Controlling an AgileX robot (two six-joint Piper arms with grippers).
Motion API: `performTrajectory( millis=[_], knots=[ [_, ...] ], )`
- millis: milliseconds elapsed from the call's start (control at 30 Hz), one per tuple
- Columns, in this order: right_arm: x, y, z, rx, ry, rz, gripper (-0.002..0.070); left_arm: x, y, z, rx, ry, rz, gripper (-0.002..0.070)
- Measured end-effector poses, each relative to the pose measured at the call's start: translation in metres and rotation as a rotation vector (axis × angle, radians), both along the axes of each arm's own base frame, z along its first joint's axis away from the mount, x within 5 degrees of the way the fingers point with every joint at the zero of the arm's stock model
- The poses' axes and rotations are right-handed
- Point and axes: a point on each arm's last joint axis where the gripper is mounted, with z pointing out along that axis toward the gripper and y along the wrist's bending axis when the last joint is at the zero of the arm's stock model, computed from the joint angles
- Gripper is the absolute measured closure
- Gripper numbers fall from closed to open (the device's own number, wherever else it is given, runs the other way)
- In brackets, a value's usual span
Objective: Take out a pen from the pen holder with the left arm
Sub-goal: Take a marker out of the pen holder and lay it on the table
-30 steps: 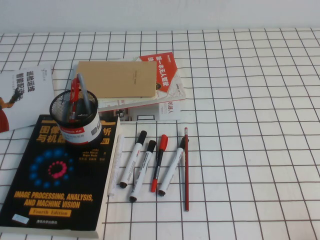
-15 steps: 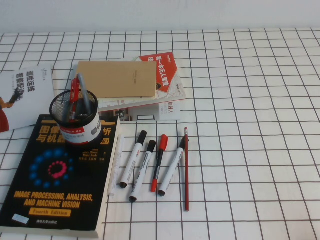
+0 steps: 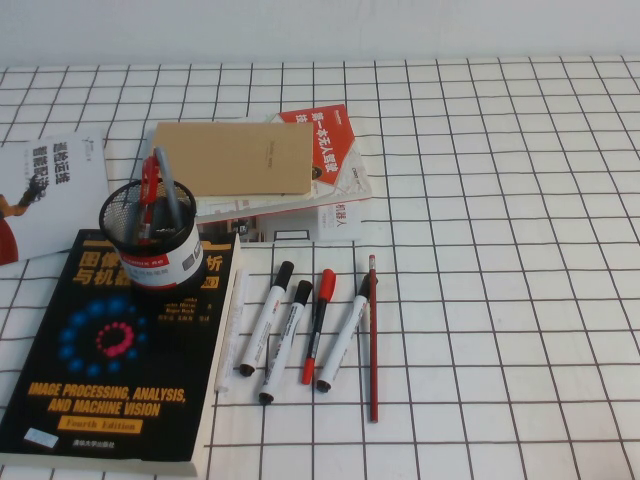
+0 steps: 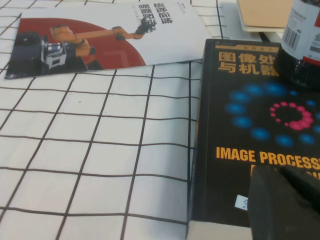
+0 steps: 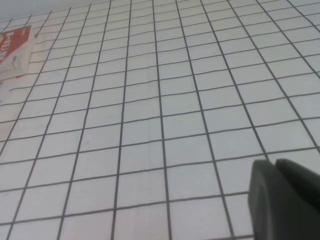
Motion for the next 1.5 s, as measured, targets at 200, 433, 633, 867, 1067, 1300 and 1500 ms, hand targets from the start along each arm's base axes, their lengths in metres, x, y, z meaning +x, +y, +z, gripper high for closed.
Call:
performTrajectory(
  millis=[200, 433, 633, 867, 1067, 1300, 1500],
  knots=[
    [0.0, 0.0, 0.0, 0.0, 0.0, 0.0, 0.0693, 0.0, 0.002, 0.0, 0.066, 0.002, 0.005, 0.0678],
    [0.0, 0.0, 0.0, 0.0, 0.0, 0.0, 0.0692, 0.0, 0.003, 0.0, 0.103, 0.004, 0.008, 0.0678],
    [0.0, 0.0, 0.0, 0.0, 0.0, 0.0, 0.0692, 0.001, 0.003, 0.003, 0.083, -0.028, 0.013, 0.0678],
    [0.0, 0.0, 0.0, 0.0, 0.0, 0.0, 0.0693, 0.004, 0.0, 0.033, -0.374, -0.372, 0.046, 0.0678],
    [0.0, 0.0, 0.0, 0.0, 0.0, 0.0, 0.0692, 0.001, 0.004, 0.051, -0.478, -0.578, 0.047, 0.0678],
    [0.0, 0.0, 0.0, 0.0, 0.0, 0.0, 0.0693, 0.0, 0.004, 0.055, -0.574, -0.62, 0.044, 0.0678],
    [0.0, 0.0, 0.0, 0.0, 0.0, 0.0, 0.0692, -0.003, 0.005, 0.061, -0.745, -0.696, 0.026, 0.0678]
  ],
)
